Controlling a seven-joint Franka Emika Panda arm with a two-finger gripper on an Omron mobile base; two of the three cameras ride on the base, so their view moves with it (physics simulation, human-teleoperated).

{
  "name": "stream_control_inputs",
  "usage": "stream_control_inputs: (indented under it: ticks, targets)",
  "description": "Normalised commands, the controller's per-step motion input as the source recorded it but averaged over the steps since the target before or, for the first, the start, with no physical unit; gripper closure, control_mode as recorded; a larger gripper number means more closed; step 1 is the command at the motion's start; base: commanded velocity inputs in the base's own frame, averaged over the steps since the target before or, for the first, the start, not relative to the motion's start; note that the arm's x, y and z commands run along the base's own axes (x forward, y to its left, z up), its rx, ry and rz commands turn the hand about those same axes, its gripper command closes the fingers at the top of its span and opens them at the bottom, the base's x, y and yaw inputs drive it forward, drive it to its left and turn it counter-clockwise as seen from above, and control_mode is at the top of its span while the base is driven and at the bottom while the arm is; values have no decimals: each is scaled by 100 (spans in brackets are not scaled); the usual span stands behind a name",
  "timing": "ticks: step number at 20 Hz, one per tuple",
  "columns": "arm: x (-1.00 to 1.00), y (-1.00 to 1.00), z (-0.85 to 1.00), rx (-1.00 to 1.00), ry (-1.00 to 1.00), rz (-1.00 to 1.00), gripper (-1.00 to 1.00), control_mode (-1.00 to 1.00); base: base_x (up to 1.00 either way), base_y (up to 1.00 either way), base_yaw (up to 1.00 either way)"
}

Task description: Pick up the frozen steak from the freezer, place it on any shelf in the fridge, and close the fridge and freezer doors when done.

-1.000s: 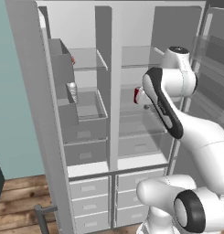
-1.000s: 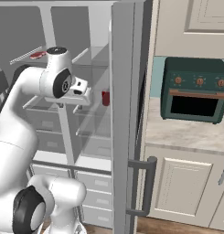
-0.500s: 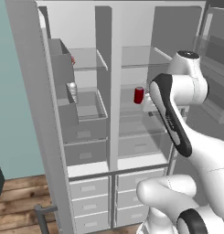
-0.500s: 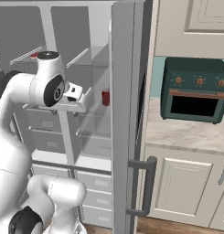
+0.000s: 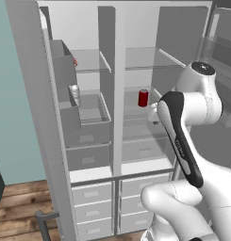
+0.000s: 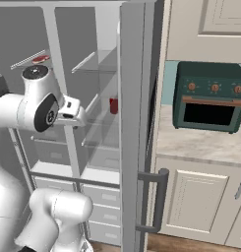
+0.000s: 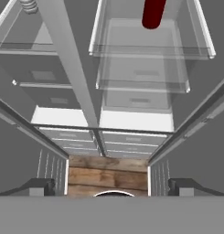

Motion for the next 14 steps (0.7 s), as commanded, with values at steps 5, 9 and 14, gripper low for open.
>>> stream_control_inputs:
  ticks: [5, 9, 14]
  targets:
    - [0, 50, 0, 0, -8, 0, -100, -100, 0, 0, 0]
    - [1, 51, 0, 0, -1, 0, -100, -100, 0, 0, 0]
    - [0, -14, 0, 0, 0, 0, -100, -100, 0, 0, 0]
